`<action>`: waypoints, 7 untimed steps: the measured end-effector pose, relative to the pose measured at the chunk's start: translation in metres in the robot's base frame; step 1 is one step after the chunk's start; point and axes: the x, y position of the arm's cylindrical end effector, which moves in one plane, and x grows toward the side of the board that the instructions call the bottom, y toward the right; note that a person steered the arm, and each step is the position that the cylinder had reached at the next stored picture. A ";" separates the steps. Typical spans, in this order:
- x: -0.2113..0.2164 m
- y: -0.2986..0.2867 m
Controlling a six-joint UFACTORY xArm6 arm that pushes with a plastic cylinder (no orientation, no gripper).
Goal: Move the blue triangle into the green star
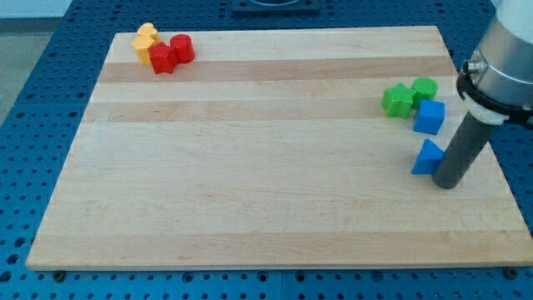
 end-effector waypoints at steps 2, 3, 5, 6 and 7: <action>-0.001 -0.014; -0.004 -0.022; -0.028 -0.023; -0.041 -0.023; -0.058 -0.023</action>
